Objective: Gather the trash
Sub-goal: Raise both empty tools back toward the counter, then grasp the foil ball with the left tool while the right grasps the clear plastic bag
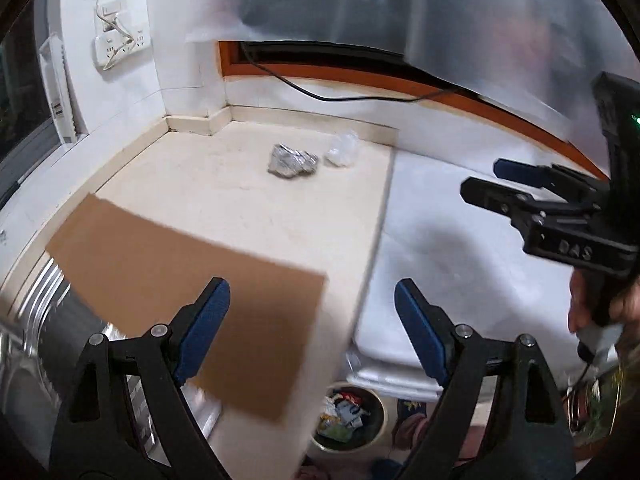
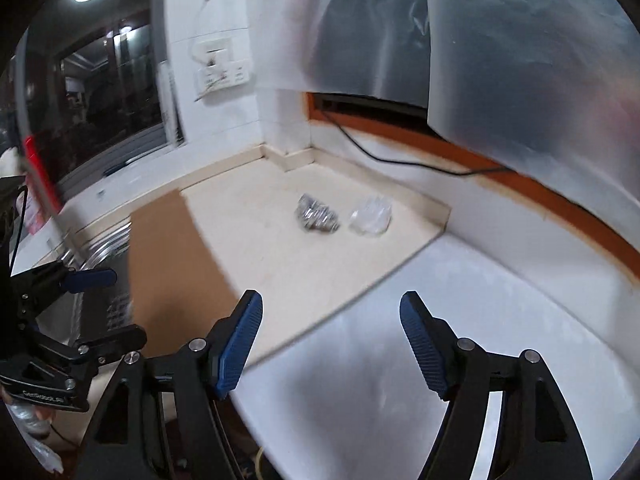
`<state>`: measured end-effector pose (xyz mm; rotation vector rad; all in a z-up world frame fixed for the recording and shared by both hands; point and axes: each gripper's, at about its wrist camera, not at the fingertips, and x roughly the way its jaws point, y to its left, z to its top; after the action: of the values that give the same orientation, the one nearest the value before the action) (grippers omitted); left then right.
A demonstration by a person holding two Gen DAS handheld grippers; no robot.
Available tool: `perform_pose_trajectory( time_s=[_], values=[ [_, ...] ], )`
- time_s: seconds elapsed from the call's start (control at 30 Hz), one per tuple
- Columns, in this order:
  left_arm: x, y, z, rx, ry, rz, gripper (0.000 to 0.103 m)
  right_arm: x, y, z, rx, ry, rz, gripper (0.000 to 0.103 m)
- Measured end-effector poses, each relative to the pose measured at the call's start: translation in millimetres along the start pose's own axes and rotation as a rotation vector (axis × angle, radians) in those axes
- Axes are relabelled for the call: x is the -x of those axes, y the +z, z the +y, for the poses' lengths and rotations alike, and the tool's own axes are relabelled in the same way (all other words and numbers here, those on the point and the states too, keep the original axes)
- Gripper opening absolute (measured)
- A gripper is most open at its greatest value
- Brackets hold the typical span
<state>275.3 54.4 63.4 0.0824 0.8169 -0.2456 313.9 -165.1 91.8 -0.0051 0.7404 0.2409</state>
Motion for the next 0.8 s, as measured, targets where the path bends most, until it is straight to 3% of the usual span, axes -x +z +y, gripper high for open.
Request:
perform_pose_trajectory(
  time_s=[0.17, 0.37, 0.57, 0.8],
  values=[
    [-74.2, 59.3, 15.8, 0.046, 0.011, 0.023, 0.082, -79.8, 43.0, -24.8, -0.017, -0.043, 0.010, 0.073],
    [-159.2, 116.2, 45.0, 0.154, -0.020, 0.032, 0.082, -172.4, 66.2, -59.6, -0.142, -0.039, 0.060, 0.073],
    [-224.0, 139.6, 65.0, 0.290, -0.056, 0.074, 0.082, -245.2, 76.5, -83.9, -0.242, -0.022, 0.094, 0.073],
    [-264.7, 144.0, 64.6, 0.321, -0.036, 0.103, 0.082, -296.7, 71.7, -95.7, -0.290, -0.013, 0.133, 0.072]
  ],
)
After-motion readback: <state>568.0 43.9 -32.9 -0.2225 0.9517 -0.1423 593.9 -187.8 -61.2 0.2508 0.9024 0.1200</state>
